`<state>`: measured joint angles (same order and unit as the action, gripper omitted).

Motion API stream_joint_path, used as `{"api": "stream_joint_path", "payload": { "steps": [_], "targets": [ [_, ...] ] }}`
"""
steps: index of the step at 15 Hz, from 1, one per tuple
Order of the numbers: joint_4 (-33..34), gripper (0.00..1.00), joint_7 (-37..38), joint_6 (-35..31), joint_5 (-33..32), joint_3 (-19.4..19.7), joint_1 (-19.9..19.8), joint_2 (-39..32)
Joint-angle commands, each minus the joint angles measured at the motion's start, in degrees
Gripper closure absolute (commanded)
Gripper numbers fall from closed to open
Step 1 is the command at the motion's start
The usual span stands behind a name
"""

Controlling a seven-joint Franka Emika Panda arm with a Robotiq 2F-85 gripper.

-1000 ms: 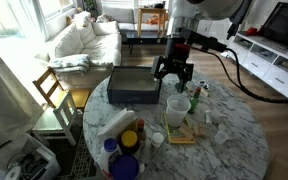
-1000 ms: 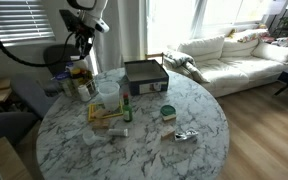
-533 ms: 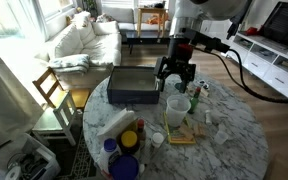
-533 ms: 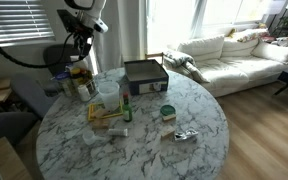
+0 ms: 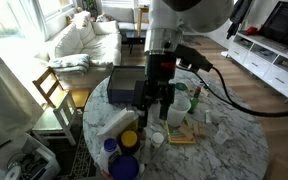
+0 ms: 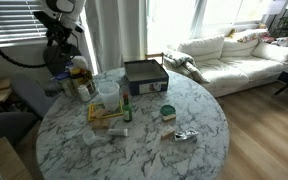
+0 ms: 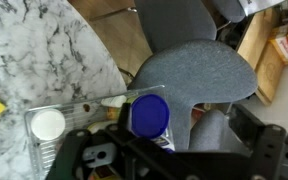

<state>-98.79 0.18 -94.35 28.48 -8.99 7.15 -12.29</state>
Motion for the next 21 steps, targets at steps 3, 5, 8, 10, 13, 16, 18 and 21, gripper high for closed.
{"api": "stream_joint_path", "payload": {
  "steps": [3, 5, 8, 10, 13, 16, 18, 21],
  "targets": [
    [-1.2, 0.0, -3.0, -1.9, 0.1, -1.4, 1.7, -0.9],
    [-1.0, 0.0, -2.9, -2.0, 0.1, -1.4, 1.7, -1.0],
    [-0.7, 0.0, -2.9, -1.9, 0.1, -1.2, 1.4, -0.9],
    [-1.1, 0.0, -3.8, -3.9, 0.0, -1.5, 1.8, -1.2],
    [-5.2, 0.0, -4.8, -14.3, -1.1, -2.0, 3.1, -0.2],
    [-8.0, 0.0, -5.2, -23.2, -2.2, -3.1, 4.7, -0.1],
    [-9.7, 0.0, -5.1, -26.9, -3.5, -4.0, 5.6, -0.5],
    [-11.9, 0.0, -4.3, -30.0, -6.2, -4.7, 6.8, -0.5]
  ]
}}
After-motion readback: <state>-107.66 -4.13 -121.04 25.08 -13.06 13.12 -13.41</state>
